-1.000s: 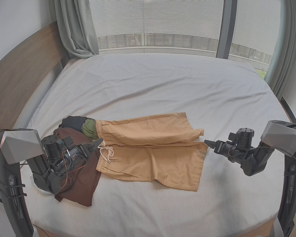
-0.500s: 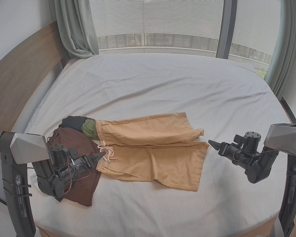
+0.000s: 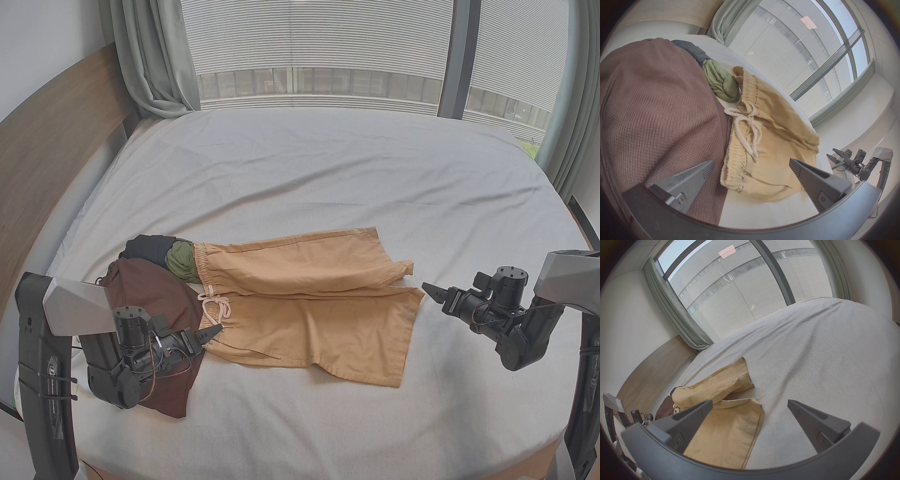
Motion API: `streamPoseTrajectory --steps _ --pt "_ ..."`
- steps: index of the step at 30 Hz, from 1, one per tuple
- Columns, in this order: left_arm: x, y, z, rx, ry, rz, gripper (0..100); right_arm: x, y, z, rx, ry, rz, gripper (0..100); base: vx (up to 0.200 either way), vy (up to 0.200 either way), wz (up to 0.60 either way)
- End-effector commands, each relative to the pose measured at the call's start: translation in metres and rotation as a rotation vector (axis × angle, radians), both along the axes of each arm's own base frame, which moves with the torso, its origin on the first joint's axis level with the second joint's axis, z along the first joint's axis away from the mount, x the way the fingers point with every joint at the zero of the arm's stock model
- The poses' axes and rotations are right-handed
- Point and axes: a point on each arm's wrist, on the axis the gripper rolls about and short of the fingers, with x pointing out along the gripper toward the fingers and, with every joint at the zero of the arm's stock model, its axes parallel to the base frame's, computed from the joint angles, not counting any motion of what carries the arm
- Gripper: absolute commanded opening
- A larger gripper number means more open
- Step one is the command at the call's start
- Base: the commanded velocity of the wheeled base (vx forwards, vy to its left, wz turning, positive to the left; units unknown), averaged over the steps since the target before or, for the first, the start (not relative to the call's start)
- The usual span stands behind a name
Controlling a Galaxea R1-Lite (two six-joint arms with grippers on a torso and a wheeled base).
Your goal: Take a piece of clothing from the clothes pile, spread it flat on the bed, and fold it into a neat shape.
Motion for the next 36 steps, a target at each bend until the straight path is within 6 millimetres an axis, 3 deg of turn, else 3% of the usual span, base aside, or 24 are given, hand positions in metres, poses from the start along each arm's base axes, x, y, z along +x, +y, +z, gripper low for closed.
streamPoseTrajectory --steps 1,16,17,26,30,36 --pt "-0.002 -0.001 -0.007 0.003 0.022 -0.004 100 0.000 0.000 -0.001 0.000 0.001 0.001 100 0.000 0.000 0.00" --pt "0.003 -0.007 -0.011 -0.021 0.019 -0.009 100 0.001 0.001 -0.001 0.002 -0.002 0.002 100 0.000 0.000 0.00" --pt "0.004 -0.007 -0.011 -0.021 0.018 -0.009 0 0.001 0.001 -0.001 0.001 0.000 0.002 100 0.000 0.000 0.00" --pt "0.005 -0.006 -0.012 -0.022 0.011 -0.004 0 -0.006 0.003 -0.006 -0.002 0.033 0.017 100 0.000 0.000 0.00" --pt "0.006 -0.005 -0.011 -0.022 0.010 -0.003 0 -0.030 0.009 -0.017 0.009 0.136 0.099 100 0.000 0.000 0.00" --pt "0.006 -0.005 -0.011 -0.022 0.010 -0.003 0 -0.050 0.020 -0.032 0.003 0.246 0.156 100 0.000 0.000 0.00"
